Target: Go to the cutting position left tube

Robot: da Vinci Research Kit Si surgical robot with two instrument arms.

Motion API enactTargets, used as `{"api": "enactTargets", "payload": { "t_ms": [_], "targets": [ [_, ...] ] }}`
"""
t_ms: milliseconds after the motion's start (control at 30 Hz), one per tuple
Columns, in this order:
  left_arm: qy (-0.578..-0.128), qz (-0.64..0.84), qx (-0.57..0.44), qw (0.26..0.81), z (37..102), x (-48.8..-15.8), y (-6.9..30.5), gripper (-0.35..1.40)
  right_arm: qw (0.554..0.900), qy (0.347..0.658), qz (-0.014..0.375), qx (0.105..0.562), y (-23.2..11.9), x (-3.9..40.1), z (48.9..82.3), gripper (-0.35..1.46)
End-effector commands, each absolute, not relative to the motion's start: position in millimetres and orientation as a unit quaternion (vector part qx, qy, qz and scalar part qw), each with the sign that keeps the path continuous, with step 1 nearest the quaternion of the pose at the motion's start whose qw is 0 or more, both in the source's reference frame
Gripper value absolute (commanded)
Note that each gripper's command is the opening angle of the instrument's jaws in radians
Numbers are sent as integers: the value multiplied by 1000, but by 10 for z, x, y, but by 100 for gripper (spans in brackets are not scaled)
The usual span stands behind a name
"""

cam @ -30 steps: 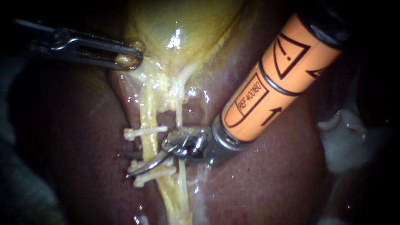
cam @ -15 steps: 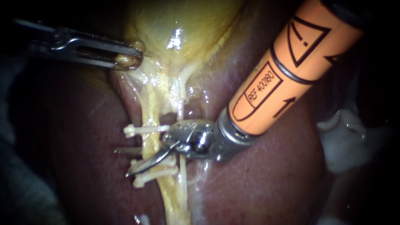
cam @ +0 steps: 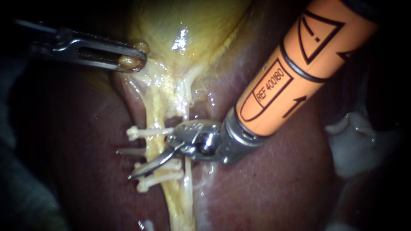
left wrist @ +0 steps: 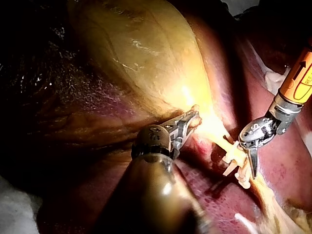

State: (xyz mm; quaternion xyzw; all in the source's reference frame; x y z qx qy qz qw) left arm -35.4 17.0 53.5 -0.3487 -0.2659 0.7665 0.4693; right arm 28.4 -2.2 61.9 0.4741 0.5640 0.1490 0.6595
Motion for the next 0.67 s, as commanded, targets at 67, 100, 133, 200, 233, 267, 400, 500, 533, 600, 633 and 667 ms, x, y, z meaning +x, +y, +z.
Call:
{"api": "enactTargets", "payload": {
  "t_ms": [67, 100, 133, 200, 233, 267, 400, 500, 533, 600, 633, 667],
  "targets": [
    [-266, 766, -349, 469, 535, -354, 170, -35, 661, 566, 149, 470, -20, 284, 617, 129],
    [-266, 766, -349, 469, 535, -354, 170, -35, 661, 566, 151, 469, -20, 284, 617, 129],
    [-266, 766, -349, 469, 535, -354, 170, -35, 661, 566, 151, 469, -19, 284, 617, 129],
    [-266, 766, -349, 469, 535, -354, 170, -35, 661, 567, 149, 468, -19, 284, 616, 129],
    [-266, 766, -349, 469, 535, -354, 170, -35, 661, 567, 149, 467, -19, 284, 616, 129],
    [-266, 766, -349, 469, 535, -354, 170, -35, 661, 567, 149, 468, -19, 284, 616, 129],
    [-266, 766, -349, 469, 535, -354, 170, -35, 661, 567, 149, 468, -19, 284, 616, 129],
    [-266, 766, -349, 469, 535, -354, 170, -35, 661, 567, 149, 467, -20, 284, 616, 129],
    [-266, 766, -349, 469, 535, -354, 170, -35, 661, 567, 149, 467, -20, 284, 616, 129],
    [-266, 766, -349, 469, 535, -354, 170, -35, 661, 567, 149, 467, -20, 284, 617, 129],
    [-266, 766, -349, 469, 535, -354, 170, -35, 662, 568, 151, 465, -20, 284, 617, 129],
    [-266, 766, -349, 469, 535, -354, 170, -35, 663, 568, 154, 462, -21, 284, 618, 129]
  ]
}}
